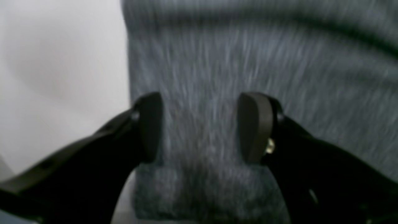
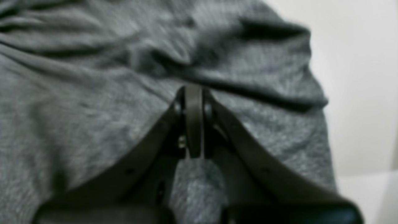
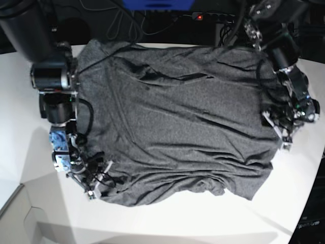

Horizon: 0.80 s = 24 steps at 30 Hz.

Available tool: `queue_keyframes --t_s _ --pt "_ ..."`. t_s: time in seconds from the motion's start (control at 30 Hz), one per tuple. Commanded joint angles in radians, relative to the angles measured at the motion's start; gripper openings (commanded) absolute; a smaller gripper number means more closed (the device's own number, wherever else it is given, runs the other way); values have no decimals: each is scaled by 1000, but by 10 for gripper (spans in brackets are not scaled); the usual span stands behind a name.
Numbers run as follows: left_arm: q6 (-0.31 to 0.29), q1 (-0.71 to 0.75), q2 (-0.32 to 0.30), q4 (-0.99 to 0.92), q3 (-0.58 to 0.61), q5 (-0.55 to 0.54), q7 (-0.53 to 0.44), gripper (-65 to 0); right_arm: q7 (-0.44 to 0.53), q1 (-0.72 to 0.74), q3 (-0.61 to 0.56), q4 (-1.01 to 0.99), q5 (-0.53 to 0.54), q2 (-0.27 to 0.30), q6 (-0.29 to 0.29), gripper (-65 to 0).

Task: Layout the t-shirt on the table in an organized manner, then fold the t-shirt properly
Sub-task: 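Grasp the shirt's side edges with both grippers and pull them outward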

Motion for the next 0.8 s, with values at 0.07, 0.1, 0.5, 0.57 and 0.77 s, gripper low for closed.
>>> queue_keyframes --t_s 0.07,0.1,0.5,0.57,0.77 --pt "2 0 -29 13 0 -17 -19 -275 131 63 2 -89 12 18 -3 -650" --pt "2 7 -29 11 0 -17 -19 -275 165 63 2 -109 12 20 -4 -650" --pt "2 102 -32 8 0 -12 -21 -275 320 58 0 -292 12 66 -170 -650" --pt "2 119 -33 8 0 -12 -21 -275 320 57 0 -292 12 80 -237 -650" --pt "2 168 -46 8 0 -12 -84 -275 321 57 0 -290 11 107 -402 -650"
